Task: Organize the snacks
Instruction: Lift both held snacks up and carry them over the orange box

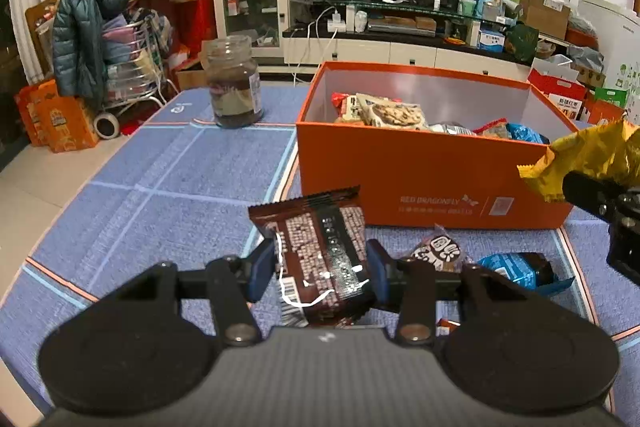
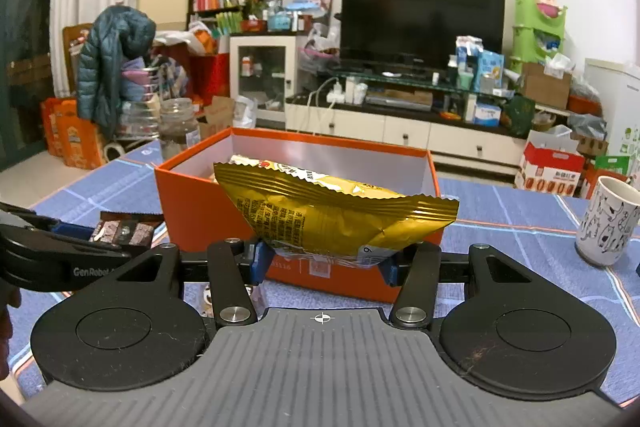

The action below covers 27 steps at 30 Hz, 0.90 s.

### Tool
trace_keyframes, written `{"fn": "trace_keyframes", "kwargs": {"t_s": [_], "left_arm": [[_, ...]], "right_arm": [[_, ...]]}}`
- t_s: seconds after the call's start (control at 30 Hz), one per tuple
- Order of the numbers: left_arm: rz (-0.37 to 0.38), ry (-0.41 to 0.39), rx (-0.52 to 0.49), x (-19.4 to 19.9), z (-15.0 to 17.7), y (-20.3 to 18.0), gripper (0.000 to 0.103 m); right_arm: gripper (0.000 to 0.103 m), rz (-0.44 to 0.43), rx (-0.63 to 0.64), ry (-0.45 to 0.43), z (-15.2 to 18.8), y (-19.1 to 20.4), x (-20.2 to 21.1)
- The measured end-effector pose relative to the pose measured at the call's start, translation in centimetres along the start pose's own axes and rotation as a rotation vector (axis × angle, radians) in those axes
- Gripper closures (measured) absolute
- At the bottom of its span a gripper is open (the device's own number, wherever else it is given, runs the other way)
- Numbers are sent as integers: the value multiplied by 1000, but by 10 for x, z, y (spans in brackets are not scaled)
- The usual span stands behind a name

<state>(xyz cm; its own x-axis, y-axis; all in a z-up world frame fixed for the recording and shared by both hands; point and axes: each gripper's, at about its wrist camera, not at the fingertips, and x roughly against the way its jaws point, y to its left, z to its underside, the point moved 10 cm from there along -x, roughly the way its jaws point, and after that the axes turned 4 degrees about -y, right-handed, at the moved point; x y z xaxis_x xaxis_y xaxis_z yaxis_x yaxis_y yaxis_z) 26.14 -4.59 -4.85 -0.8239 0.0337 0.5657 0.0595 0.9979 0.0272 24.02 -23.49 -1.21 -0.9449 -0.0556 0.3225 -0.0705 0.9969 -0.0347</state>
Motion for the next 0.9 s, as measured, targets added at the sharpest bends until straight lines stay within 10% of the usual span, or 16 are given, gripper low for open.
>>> {"fn": "trace_keyframes", "kwargs": {"t_s": [0.9], "left_arm": [[-20, 11, -28, 2, -2, -5, 59]], "right_arm": [[65, -22, -19, 5, -3, 4, 4]]}}
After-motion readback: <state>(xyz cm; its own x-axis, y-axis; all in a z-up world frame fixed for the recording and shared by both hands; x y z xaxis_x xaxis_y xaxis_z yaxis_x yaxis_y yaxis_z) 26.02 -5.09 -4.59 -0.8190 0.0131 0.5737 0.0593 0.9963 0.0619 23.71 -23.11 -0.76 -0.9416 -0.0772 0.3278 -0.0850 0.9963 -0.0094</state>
